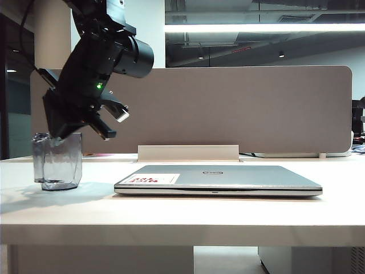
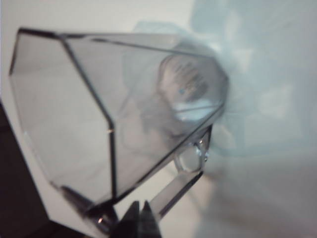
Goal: Pick up the water cup and place it on the left side of the laptop.
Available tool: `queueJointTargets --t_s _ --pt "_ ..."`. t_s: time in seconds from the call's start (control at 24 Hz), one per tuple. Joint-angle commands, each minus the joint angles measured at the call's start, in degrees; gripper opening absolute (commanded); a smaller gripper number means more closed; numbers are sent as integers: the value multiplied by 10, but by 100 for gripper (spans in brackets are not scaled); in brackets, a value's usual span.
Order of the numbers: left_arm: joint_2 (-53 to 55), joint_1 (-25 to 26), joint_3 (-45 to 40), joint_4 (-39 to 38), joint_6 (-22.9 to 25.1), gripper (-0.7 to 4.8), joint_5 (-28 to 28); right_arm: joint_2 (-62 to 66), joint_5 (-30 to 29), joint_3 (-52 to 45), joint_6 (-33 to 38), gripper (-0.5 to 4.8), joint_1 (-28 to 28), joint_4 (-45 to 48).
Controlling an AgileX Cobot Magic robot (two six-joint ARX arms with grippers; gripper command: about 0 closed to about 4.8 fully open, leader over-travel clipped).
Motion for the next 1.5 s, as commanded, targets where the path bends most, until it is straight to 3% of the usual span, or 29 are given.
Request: queueJointTargets --t_s 0.04,0.67,0.96,1.29,1.5 --pt "-4 0 3 -21 -2 -6 -29 -1 -1 -2 3 -5 0 6" --pt "-4 37 5 -60 -2 -6 -41 -1 -1 -2 3 -6 0 6" --pt "-24 33 6 -133 -11 -6 27 -1 -1 -2 2 -5 0 6" --pt "-168 34 6 -23 10 -6 32 -1 1 -2 2 -5 -1 6" --pt "-249 34 5 70 -16 -6 104 -1 1 -2 2 -5 -1 6"
